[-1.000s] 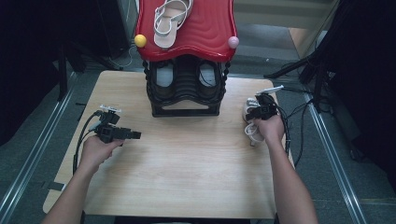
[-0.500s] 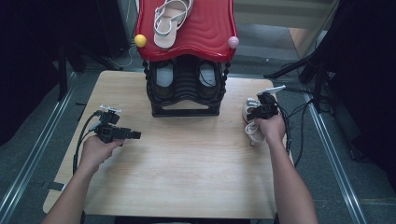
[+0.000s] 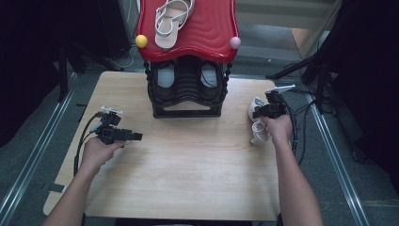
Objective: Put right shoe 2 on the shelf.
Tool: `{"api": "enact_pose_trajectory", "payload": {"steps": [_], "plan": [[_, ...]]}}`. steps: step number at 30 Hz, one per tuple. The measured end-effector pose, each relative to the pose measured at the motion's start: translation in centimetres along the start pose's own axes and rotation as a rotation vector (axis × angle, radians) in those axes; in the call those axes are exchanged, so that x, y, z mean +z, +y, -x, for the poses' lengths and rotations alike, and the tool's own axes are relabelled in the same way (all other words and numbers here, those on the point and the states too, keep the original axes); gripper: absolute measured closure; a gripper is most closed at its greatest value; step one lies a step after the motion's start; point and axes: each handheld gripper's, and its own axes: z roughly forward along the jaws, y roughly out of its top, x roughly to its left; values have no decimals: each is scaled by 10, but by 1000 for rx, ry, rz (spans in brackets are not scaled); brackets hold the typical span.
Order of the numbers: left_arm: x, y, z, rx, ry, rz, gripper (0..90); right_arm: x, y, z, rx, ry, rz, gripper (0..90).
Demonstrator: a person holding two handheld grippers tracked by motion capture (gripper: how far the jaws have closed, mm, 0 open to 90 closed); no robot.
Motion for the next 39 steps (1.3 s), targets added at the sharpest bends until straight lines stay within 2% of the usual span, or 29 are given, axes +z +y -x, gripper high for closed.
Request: {"api": "enact_pose_trajectory", "payload": {"steps": [4, 12, 15, 20, 22, 31, 39], "plan": [[0, 0, 0, 2, 3, -3, 358, -12, 4, 2, 22, 40, 20, 888], [0, 0, 0, 1, 3, -4, 358, -24, 10, 2, 45, 143, 65, 888], [1, -1, 0, 1, 3, -4, 358, -29, 15, -4, 25, 127, 66, 888], [1, -1, 0, 0, 1, -3, 358, -42, 23, -12, 17, 144, 89, 888], [1, -1, 0, 1, 0, -4, 358, -49, 26, -16, -1, 136, 94, 888], [2, -1, 2, 0, -3, -5, 358, -80, 43, -33, -2, 144, 129, 887], [2, -1, 3, 3, -4, -5, 358, -114, 61, -54, -31, 137, 165, 887]]}}
